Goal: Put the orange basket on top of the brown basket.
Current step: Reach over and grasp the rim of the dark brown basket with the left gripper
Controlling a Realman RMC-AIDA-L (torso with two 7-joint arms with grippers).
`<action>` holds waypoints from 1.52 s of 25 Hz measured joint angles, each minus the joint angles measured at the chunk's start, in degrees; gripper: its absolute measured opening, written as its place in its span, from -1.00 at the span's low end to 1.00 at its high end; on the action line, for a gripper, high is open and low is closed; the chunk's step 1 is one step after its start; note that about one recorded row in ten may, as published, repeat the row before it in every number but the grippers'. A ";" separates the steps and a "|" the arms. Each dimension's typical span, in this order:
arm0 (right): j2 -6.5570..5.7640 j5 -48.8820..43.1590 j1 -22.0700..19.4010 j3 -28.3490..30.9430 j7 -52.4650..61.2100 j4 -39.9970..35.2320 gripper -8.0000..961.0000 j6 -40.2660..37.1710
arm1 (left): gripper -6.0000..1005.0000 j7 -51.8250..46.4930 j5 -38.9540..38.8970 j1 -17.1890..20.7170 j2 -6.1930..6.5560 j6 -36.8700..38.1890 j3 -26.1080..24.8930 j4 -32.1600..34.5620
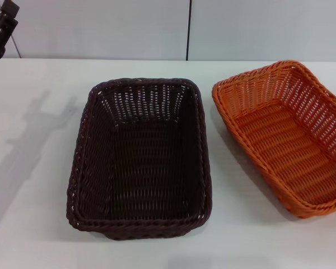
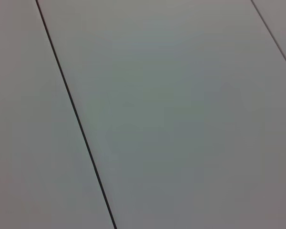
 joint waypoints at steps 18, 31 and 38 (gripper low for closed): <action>0.01 0.00 0.52 0.02 0.02 0.00 0.53 1.25 | 0.72 -18.01 5.63 0.57 2.22 19.99 9.18 -10.60; 0.09 0.00 -0.86 0.52 0.00 0.00 0.53 2.81 | 0.72 -81.08 56.36 -2.78 14.41 19.34 15.78 -37.82; -0.03 -0.01 -0.63 0.78 -0.01 -0.01 0.53 4.91 | 0.72 -103.23 93.67 -7.45 10.81 -1.06 10.87 -58.18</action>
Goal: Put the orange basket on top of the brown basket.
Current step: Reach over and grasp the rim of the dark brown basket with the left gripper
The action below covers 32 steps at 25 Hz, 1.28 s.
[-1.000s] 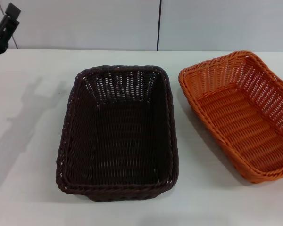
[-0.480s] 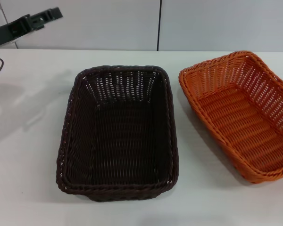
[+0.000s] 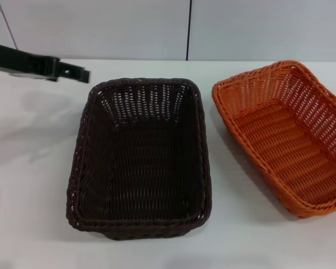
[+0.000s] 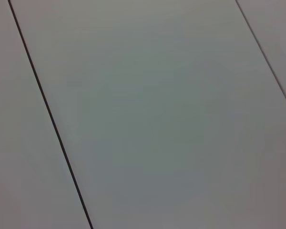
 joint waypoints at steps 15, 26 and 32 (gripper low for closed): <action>-0.09 0.00 0.05 0.02 -0.22 -0.32 0.53 2.73 | 0.72 -9.52 23.72 -2.89 -10.18 -12.90 -0.58 -10.26; -0.22 0.00 0.11 0.01 -0.26 -0.41 0.53 3.89 | 0.72 -9.98 22.16 -2.46 -10.41 -6.80 3.27 -1.07; -0.24 0.00 0.26 0.01 -0.27 -0.34 0.53 3.89 | 0.72 -9.11 21.93 -2.98 -10.33 -3.51 4.58 3.89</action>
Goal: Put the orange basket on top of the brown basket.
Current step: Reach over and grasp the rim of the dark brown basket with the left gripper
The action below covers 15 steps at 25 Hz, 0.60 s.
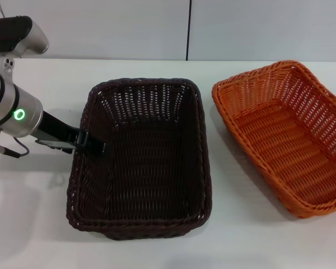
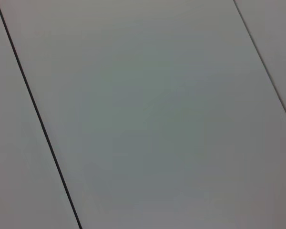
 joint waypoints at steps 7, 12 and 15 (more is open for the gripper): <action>0.00 0.00 0.09 0.00 0.00 0.16 0.53 0.09 | 0.63 0.80 0.06 1.22 0.05 2.03 0.29 -1.27; 0.00 0.00 0.18 0.00 0.00 0.17 0.52 0.97 | 0.43 0.81 0.12 1.25 0.15 2.06 0.18 -1.34; 0.00 0.00 0.27 0.00 0.00 0.11 0.52 1.45 | 0.18 0.82 0.15 1.17 0.18 2.07 0.07 -1.34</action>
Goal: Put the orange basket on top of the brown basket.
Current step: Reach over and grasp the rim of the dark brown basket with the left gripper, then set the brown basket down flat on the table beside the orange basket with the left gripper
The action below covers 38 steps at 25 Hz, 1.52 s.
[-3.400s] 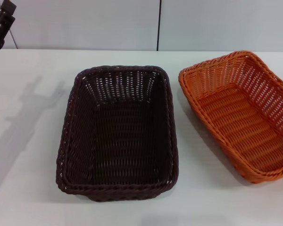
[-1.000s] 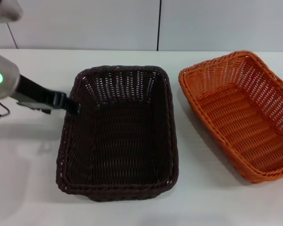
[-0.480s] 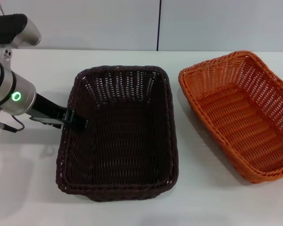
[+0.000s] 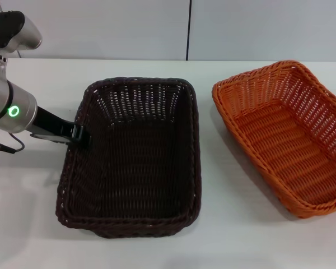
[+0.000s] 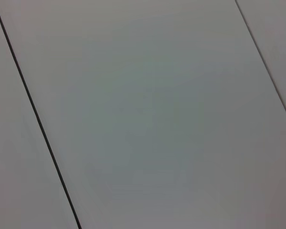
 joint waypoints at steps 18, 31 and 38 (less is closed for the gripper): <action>-0.31 0.00 0.72 0.00 0.01 -0.19 0.52 2.06 | -0.55 16.91 -7.54 -1.59 1.07 -13.45 -12.92 -10.95; -0.18 0.00 0.20 0.00 0.00 -0.15 0.52 2.04 | -0.57 35.11 -16.28 -11.88 5.56 -20.28 -13.55 3.84; 0.04 0.00 -0.45 0.00 0.00 0.04 0.52 1.71 | -0.57 40.05 -13.05 -19.27 2.59 -13.63 -5.91 14.59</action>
